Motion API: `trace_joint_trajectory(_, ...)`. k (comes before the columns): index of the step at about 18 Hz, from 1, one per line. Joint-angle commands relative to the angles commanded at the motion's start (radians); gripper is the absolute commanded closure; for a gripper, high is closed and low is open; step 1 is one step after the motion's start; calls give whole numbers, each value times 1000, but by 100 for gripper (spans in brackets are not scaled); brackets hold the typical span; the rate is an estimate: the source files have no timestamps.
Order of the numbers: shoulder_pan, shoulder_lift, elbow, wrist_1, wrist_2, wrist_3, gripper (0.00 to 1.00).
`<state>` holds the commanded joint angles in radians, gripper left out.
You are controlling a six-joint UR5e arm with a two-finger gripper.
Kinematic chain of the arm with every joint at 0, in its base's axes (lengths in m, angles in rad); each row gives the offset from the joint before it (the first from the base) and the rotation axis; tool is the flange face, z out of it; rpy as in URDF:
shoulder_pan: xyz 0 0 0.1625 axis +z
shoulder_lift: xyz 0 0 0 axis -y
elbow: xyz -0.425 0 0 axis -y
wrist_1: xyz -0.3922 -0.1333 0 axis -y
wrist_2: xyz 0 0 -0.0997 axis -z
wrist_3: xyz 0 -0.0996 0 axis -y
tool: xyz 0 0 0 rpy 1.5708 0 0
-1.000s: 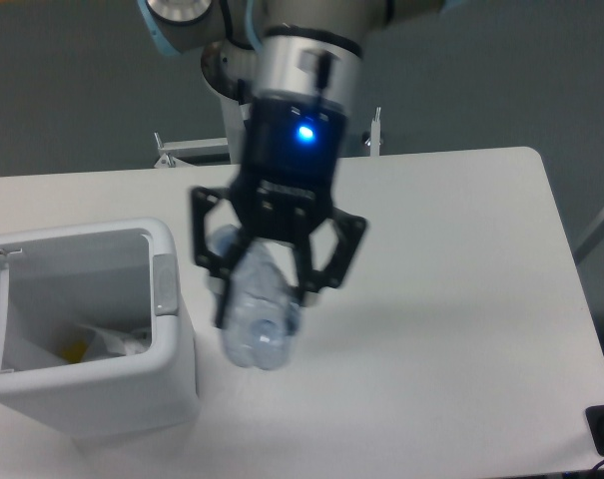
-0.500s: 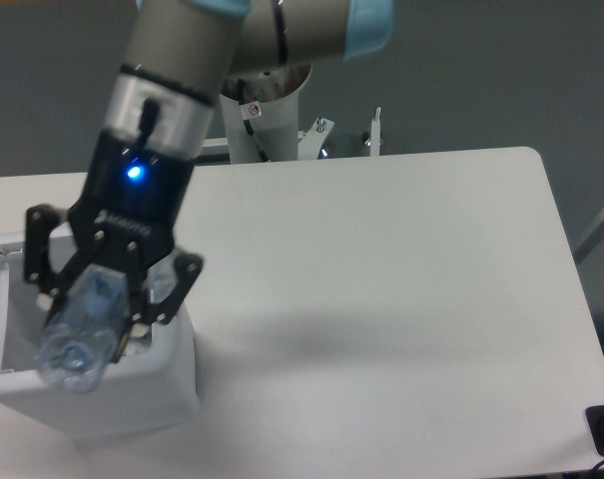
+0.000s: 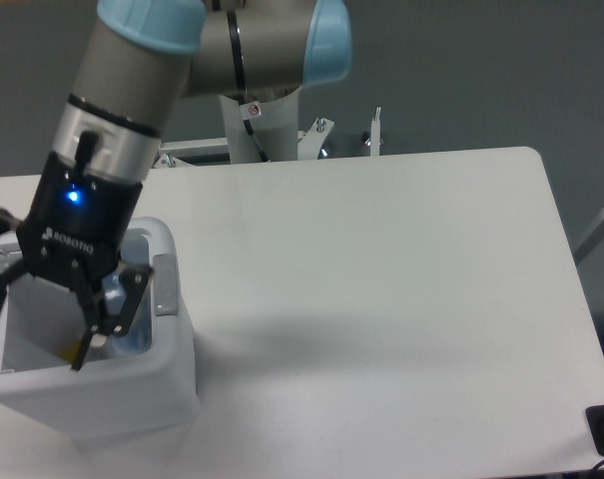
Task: Place the trash in the trash can
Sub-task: 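Lower the bottle into the bin and open the gripper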
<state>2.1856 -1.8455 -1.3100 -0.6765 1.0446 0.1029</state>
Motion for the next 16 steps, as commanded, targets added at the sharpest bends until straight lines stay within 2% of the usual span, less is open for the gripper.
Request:
trace_joint_trajectory(4,181,69,-32,-9,27,-2,0)
trace_joint_trajectory(5,241,80,-64,-9,84,-3,0)
trace_joint_trajectory(7,301,91,-77,-14,193,21,0)
trace_joint_trajectory(9,318,110,-109,-52,335,140,0)
trace_joint_trajectory(10,318,123,-139,-96,432,273,0)
trace_joint_trajectory(12,316,150,-187,-181,570,456,0)
trace_joint_trajectory(15,318,180,-193,-289,592,575,0)
trace_joint_trajectory(16,319,183,-192,-307,589,578,0)
